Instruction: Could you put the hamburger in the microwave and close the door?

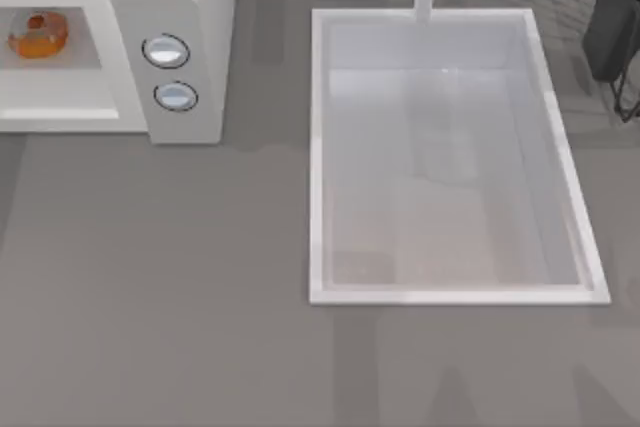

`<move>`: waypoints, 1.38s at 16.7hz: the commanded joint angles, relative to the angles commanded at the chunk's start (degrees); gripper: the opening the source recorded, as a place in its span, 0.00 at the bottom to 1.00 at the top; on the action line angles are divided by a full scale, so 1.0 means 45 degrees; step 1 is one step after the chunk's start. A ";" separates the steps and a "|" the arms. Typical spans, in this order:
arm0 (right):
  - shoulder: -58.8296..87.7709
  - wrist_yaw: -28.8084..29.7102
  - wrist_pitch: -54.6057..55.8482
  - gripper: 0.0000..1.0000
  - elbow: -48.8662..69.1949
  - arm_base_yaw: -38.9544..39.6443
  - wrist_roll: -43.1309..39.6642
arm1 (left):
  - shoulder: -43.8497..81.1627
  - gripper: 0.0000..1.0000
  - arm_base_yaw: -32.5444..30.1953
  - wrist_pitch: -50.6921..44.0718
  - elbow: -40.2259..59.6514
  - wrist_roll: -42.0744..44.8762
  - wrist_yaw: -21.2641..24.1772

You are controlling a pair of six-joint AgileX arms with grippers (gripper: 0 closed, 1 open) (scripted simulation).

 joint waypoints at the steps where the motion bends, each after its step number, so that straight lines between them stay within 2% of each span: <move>1: 0.0000 0.0000 0.0000 1.00 0.0000 0.0000 0.0000 | -0.0269 0.00 -0.0147 0.0150 -0.0300 -0.0174 -0.0081; 9: 0.0000 0.0000 0.0000 1.00 0.0000 0.0000 0.0000 | -0.3525 0.00 -0.2062 0.1995 -0.4265 -0.2245 -0.1023; 16: 0.0000 0.0000 0.0000 1.00 0.0000 0.0000 0.0000 | -0.3942 0.00 -0.2357 0.2165 -0.4702 -0.2609 -0.1193; 23: 0.0000 0.0000 0.0000 1.00 0.0000 0.0000 0.0000 | -0.6898 0.00 -0.5420 0.3052 -0.7118 -0.5417 -0.3003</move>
